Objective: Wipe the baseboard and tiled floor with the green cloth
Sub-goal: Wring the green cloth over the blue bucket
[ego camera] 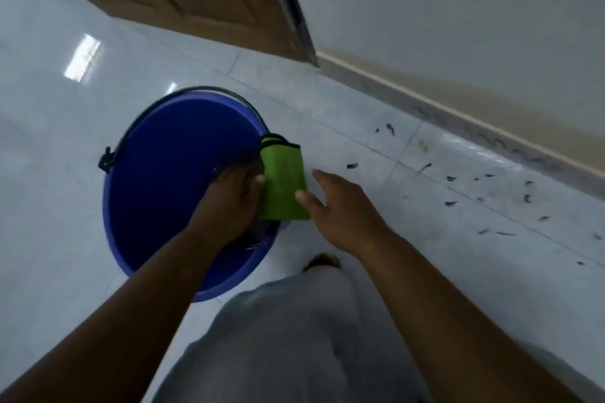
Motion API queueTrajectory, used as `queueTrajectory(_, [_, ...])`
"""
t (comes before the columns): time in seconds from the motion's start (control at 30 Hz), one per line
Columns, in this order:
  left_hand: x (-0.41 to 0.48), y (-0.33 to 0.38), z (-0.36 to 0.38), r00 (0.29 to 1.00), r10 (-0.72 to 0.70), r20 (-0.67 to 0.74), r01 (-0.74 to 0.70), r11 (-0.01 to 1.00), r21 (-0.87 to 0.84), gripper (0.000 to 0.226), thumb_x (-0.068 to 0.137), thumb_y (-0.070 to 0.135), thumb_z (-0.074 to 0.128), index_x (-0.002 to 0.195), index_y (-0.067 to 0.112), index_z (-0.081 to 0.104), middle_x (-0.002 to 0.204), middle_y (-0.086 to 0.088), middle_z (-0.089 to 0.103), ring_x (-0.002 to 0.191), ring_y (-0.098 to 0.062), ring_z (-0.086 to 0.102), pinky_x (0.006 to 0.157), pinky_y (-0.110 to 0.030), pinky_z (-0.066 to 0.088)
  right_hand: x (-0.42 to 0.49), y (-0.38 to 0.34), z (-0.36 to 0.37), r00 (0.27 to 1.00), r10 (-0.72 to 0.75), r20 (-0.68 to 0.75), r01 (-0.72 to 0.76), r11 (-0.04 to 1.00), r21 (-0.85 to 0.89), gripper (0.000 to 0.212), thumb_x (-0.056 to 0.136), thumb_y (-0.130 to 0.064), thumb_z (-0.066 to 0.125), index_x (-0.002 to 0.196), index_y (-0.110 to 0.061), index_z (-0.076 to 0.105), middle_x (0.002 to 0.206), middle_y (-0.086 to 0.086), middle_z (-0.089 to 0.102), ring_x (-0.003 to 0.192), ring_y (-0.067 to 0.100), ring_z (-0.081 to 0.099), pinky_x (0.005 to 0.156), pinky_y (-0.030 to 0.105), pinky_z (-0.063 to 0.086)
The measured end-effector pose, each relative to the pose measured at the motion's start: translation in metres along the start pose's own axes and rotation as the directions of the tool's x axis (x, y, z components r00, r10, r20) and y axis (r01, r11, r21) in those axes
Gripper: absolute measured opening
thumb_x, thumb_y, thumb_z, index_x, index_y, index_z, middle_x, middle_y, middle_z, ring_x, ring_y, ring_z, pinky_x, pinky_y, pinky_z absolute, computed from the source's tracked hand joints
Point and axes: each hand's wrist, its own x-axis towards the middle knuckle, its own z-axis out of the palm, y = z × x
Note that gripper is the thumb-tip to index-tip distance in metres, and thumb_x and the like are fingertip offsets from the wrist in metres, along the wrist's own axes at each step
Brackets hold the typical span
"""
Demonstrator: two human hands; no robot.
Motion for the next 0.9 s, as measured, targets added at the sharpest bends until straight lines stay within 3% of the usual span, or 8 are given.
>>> queueTrajectory(0.1, [0.018,-0.003,0.020,0.999,-0.029,-0.043,0.024,0.992,-0.124,0.035,0.106,0.031,0.038,0.119,0.009,0.062,0.108,-0.008,0.062,0.085,-0.011,0.054,0.079,-0.027,0.036,0.033,0.020,0.018,0.999,0.008,-0.049,0.000,0.987,0.158,0.064,0.096,-0.052,0.045,0.148,-0.016,0.032,0.147,0.006,0.045,0.132,0.020,0.044,0.102,0.028,0.037])
queueTrajectory(0.17, [0.023,-0.004,0.030,0.995,-0.095,-0.016,0.086,0.954,-0.288,0.034,0.106,0.037,0.036,0.117,0.018,0.062,0.105,-0.004,0.064,0.089,-0.013,0.059,0.081,-0.026,0.043,0.048,0.028,0.030,0.999,0.025,-0.041,-0.013,0.958,0.285,0.066,0.094,-0.055,0.047,0.149,-0.020,0.033,0.145,0.003,0.048,0.129,0.020,0.049,0.103,0.034,0.044])
queueTrajectory(0.27, [0.029,-0.009,0.042,0.987,-0.129,0.092,0.157,0.857,-0.491,0.039,0.104,0.049,0.031,0.110,0.026,0.062,0.096,0.006,0.066,0.087,-0.002,0.062,0.073,-0.013,0.047,0.060,0.039,0.041,1.000,0.018,-0.020,-0.007,0.898,0.440,0.049,0.091,-0.056,0.052,0.129,-0.024,0.056,0.120,-0.001,0.066,0.106,0.015,0.062,0.088,0.032,0.054])
queueTrajectory(0.43, [0.032,-0.017,0.047,0.964,-0.157,0.214,0.264,0.671,-0.693,0.040,0.096,0.059,0.040,0.097,0.029,0.067,0.077,0.011,0.076,0.076,-0.002,0.074,0.079,-0.024,0.050,0.069,0.043,0.053,0.999,0.042,0.016,-0.040,0.697,0.716,0.031,0.084,-0.041,0.070,0.104,-0.017,0.071,0.103,0.004,0.074,0.096,0.020,0.070,0.089,0.041,0.057])
queueTrajectory(0.53, [0.028,-0.018,0.042,0.951,-0.135,0.279,0.306,0.555,-0.774,0.043,0.096,0.050,0.050,0.107,0.015,0.070,0.100,-0.004,0.078,0.095,-0.016,0.075,0.084,-0.031,0.055,0.067,0.034,0.045,0.996,0.091,-0.011,-0.052,0.657,0.752,0.018,0.081,-0.024,0.076,0.095,-0.013,0.070,0.099,0.010,0.075,0.092,0.024,0.072,0.085,0.041,0.058])
queueTrajectory(0.7, [0.028,-0.027,0.035,0.961,-0.148,0.235,0.277,0.433,-0.858,0.038,0.092,0.036,0.061,0.113,0.005,0.068,0.110,-0.014,0.075,0.088,-0.019,0.076,0.070,-0.026,0.062,0.061,0.021,0.035,0.983,0.186,-0.006,-0.106,0.590,0.801,0.016,0.076,-0.009,0.079,0.088,-0.005,0.068,0.089,0.014,0.074,0.084,0.028,0.072,0.080,0.043,0.059])
queueTrajectory(0.83, [0.022,-0.031,0.022,0.976,-0.126,0.177,0.215,0.432,-0.876,0.037,0.095,0.024,0.062,0.126,0.005,0.061,0.120,-0.015,0.071,0.093,-0.019,0.074,0.071,-0.027,0.061,0.055,0.012,0.028,0.974,0.227,0.019,-0.144,0.551,0.822,0.018,0.080,-0.004,0.073,0.098,0.000,0.068,0.096,0.018,0.072,0.087,0.030,0.071,0.079,0.043,0.059])
queueTrajectory(0.9, [0.016,-0.027,0.011,0.991,-0.121,0.061,0.119,0.563,-0.818,0.026,0.094,0.016,0.065,0.119,0.009,0.061,0.116,-0.014,0.071,0.087,-0.015,0.073,0.068,-0.026,0.060,0.053,0.010,0.021,0.979,0.198,-0.050,-0.078,0.590,0.804,0.015,0.084,-0.002,0.069,0.099,-0.005,0.067,0.100,0.016,0.072,0.088,0.029,0.070,0.080,0.044,0.058])
